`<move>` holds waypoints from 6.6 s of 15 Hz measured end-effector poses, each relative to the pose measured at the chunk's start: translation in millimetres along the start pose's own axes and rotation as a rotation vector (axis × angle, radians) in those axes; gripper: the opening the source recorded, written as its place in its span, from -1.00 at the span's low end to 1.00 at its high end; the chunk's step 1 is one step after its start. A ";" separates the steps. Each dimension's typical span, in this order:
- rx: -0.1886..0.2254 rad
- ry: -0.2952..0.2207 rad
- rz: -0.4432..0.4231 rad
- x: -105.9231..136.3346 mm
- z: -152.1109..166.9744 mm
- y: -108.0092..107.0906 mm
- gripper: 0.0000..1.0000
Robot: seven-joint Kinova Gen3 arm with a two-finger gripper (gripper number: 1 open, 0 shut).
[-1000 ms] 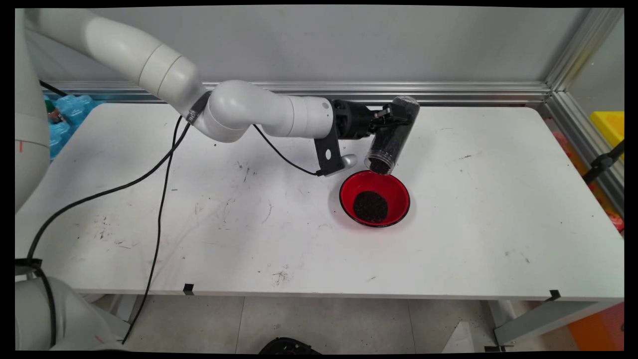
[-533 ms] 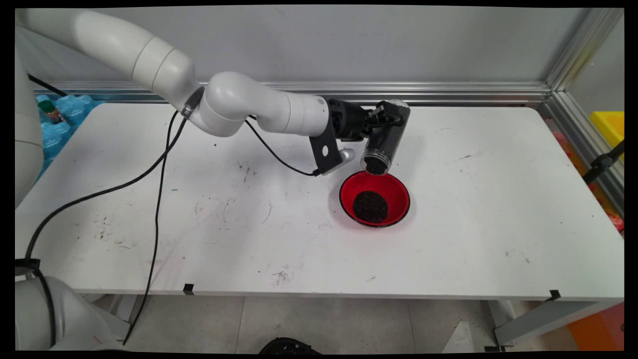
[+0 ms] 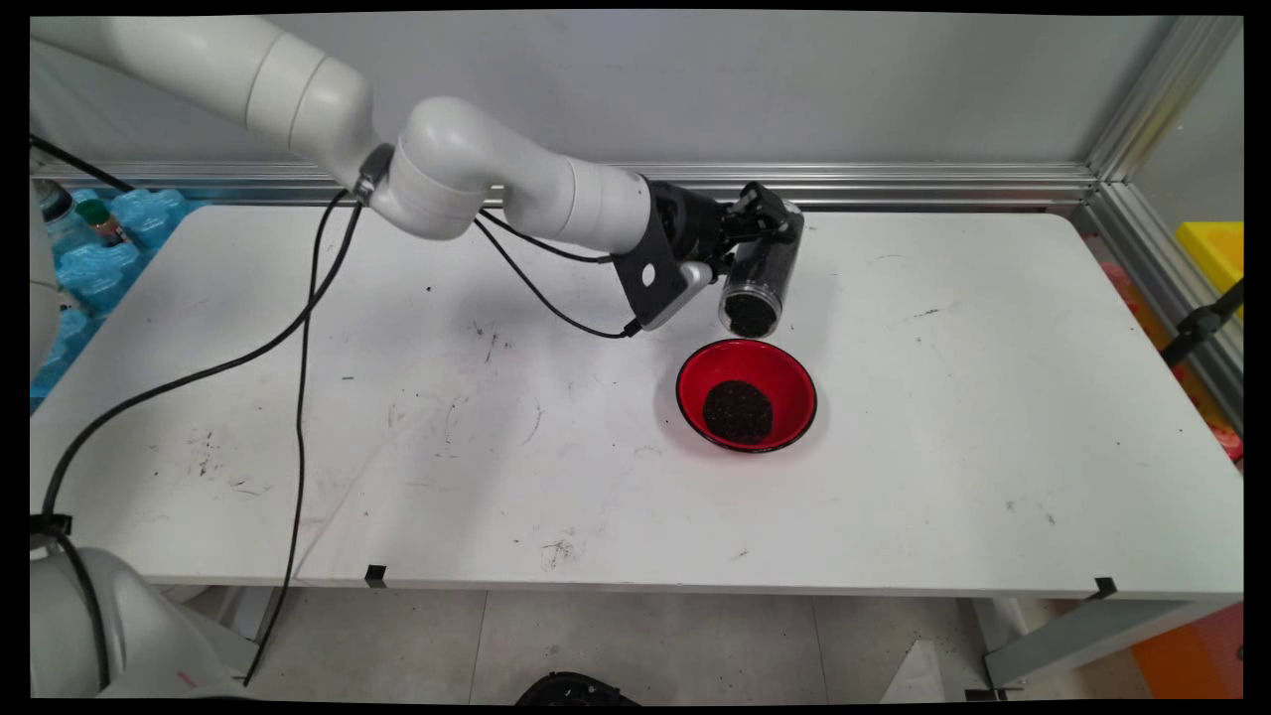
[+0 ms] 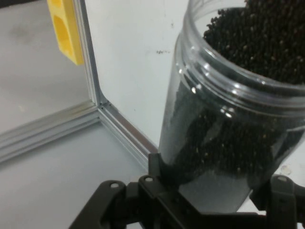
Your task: Pour the black seasoning powder in the red bowl
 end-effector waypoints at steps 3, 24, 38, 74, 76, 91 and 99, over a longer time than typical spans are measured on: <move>-0.019 0.018 -0.064 -5.8 -6.3 -9.5 -1.00; -0.161 0.138 -0.441 -34.4 -33.6 -41.8 -1.00; -0.193 0.153 -0.592 -52.3 -33.7 -53.2 -1.00; -0.406 0.191 -1.063 -109.5 -23.9 -89.5 -1.00; -0.414 0.197 -1.103 -114.9 -19.6 -86.2 -1.00; -0.426 0.215 -1.307 -134.0 10.8 -50.5 -1.00; -0.427 0.202 -1.381 -136.0 33.2 -26.4 -1.00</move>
